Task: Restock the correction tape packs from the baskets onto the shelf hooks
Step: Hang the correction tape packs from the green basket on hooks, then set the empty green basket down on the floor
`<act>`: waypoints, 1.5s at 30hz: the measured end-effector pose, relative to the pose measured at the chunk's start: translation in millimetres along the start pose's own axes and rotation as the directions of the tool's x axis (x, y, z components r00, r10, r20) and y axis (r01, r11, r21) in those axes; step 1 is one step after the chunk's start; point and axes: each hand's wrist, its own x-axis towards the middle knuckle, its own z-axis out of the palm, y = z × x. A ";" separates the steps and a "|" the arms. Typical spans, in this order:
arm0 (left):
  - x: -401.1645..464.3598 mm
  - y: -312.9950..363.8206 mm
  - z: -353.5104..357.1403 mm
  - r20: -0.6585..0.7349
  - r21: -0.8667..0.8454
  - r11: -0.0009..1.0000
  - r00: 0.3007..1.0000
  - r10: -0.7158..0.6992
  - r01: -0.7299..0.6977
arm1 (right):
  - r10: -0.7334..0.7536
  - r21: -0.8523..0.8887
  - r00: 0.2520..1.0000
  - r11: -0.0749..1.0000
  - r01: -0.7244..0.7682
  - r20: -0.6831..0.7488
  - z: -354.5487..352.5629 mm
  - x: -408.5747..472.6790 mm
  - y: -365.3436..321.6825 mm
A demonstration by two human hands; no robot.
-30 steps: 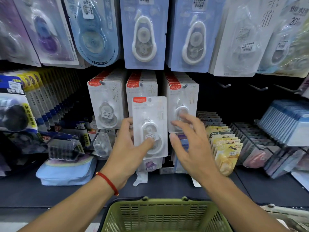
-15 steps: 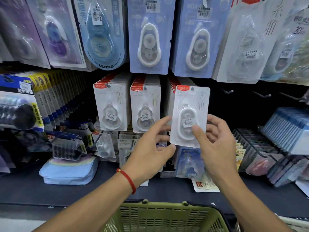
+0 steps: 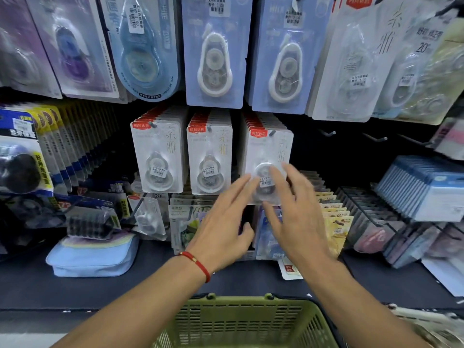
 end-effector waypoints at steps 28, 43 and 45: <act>-297.3 -111.3 19.9 0.071 0.288 0.465 0.466 -0.882 0.837 | 0.296 -0.124 0.550 0.937 -0.328 0.781 28.7 -264.8 108.1; -313.2 17.5 121.0 0.451 0.287 0.639 0.488 -0.747 0.713 | 0.048 0.266 0.379 0.632 -0.728 0.924 93.0 -261.8 -41.7; -315.1 9.1 119.6 0.355 0.401 0.601 0.488 -0.798 0.691 | 0.115 0.195 0.464 0.800 -0.567 0.878 87.1 -258.5 -14.3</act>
